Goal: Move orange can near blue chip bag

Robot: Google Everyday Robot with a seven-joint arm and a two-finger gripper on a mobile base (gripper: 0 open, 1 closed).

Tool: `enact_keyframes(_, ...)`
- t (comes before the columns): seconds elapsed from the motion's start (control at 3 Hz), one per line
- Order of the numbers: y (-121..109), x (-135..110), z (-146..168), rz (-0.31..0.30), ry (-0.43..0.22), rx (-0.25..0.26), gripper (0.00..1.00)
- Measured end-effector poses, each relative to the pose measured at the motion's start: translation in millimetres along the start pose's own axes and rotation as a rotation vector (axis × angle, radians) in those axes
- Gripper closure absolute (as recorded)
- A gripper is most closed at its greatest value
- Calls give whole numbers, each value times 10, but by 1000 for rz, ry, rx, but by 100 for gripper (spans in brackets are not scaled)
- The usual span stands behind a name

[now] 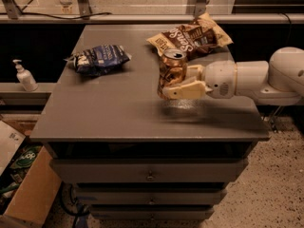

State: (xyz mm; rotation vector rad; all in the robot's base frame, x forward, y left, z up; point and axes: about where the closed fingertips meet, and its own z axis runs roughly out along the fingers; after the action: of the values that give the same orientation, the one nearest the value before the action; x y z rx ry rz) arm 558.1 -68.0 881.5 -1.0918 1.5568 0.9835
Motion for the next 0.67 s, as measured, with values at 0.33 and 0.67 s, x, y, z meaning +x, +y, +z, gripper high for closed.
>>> enact_keyframes(0.33,-70,-39,308,-54,-2,57,100)
enact_keyframes(0.67,-174,-49,602,-91,6,81,100)
